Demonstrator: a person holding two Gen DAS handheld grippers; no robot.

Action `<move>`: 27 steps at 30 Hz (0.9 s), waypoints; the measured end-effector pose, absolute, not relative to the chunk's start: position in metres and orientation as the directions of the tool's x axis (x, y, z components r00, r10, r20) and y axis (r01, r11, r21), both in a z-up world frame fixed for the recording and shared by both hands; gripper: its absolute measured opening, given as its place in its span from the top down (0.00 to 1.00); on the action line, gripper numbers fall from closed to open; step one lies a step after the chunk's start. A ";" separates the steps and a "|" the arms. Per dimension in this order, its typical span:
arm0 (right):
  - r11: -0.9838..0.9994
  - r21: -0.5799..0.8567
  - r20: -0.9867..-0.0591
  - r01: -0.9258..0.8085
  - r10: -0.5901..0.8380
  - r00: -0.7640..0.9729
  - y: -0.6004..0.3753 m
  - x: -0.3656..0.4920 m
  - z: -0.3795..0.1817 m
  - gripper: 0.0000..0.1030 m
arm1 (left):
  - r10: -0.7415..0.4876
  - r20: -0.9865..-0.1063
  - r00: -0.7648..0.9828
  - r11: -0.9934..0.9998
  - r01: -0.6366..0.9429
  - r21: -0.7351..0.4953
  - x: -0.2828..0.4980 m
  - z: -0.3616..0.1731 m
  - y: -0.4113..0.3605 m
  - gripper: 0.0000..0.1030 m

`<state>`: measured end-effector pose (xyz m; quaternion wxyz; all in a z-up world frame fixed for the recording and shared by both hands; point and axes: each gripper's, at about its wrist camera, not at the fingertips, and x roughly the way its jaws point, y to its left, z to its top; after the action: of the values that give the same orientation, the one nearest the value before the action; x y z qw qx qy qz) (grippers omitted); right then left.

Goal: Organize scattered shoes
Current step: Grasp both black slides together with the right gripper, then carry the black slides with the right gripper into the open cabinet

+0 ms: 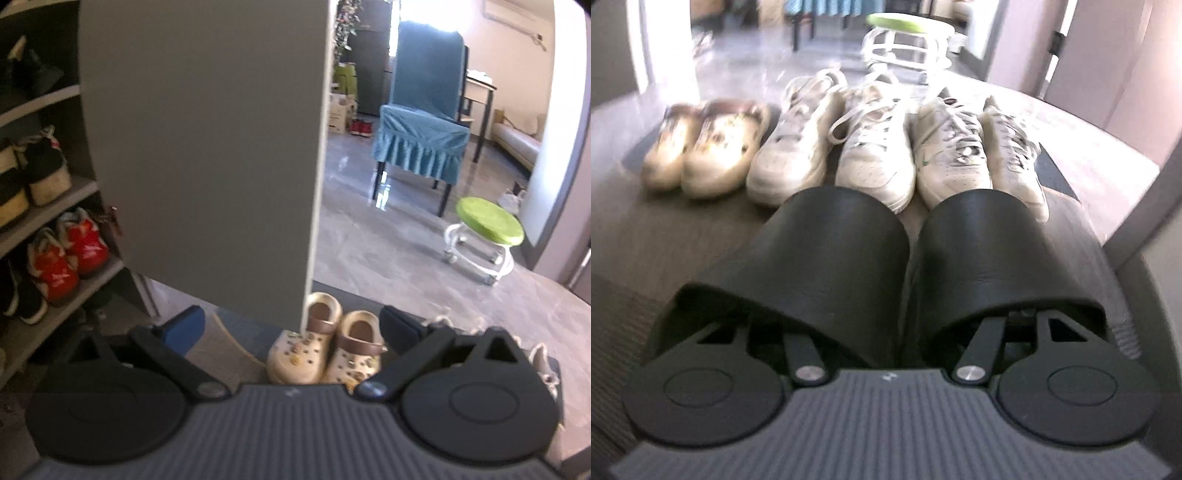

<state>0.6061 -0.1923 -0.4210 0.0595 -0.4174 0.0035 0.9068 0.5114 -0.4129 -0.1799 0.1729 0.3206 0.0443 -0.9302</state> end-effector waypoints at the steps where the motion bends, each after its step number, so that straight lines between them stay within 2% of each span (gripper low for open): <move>1: -0.994 -0.027 -0.763 -0.106 0.089 -0.640 -0.192 0.606 -0.419 0.47 | -0.300 -0.611 -0.732 -0.934 0.356 0.032 0.513 -0.179 -0.416 0.01; 2: -0.994 -0.008 -0.773 -0.106 0.074 -0.630 -0.190 0.602 -0.416 0.48 | -0.308 -0.612 -0.728 -0.929 0.368 0.031 0.515 -0.179 -0.420 0.01; 5: -0.992 0.037 -0.792 -0.120 0.044 -0.609 -0.184 0.591 -0.395 0.65 | -0.335 -0.607 -0.720 -0.914 0.406 0.022 0.520 -0.175 -0.436 0.01; 7: -0.984 0.100 -0.795 -0.146 0.010 -0.606 -0.178 0.584 -0.378 0.68 | -0.353 -0.602 -0.717 -0.905 0.425 0.025 0.521 -0.172 -0.443 0.01; 9: -0.967 0.193 -0.795 -0.167 -0.055 -0.604 -0.170 0.577 -0.363 0.69 | -0.372 -0.600 -0.708 -0.895 0.446 0.029 0.519 -0.172 -0.454 0.01; 13: -0.946 0.291 -0.761 -0.145 -0.137 -0.634 -0.166 0.570 -0.330 0.69 | -0.404 -0.604 -0.687 -0.878 0.476 0.046 0.517 -0.172 -0.469 0.01; 17: -0.930 0.342 -0.735 -0.136 -0.175 -0.655 -0.165 0.562 -0.307 0.69 | -0.423 -0.601 -0.678 -0.866 0.498 0.048 0.523 -0.170 -0.474 0.01; 22: -0.925 0.379 -0.683 -0.033 -0.255 -0.684 -0.170 0.565 -0.274 0.69 | -0.483 -0.582 -0.654 -0.841 0.533 0.099 0.536 -0.169 -0.476 0.00; 27: -0.876 0.481 -0.624 0.016 -0.356 -0.696 -0.172 0.558 -0.244 0.69 | -0.516 -0.574 -0.635 -0.811 0.577 0.092 0.542 -0.165 -0.487 0.00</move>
<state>0.5579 -0.1723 -0.2442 -0.1041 -0.3758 0.2257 0.8928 0.5423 -0.4866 -0.1654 0.3029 0.3012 0.0504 -0.9028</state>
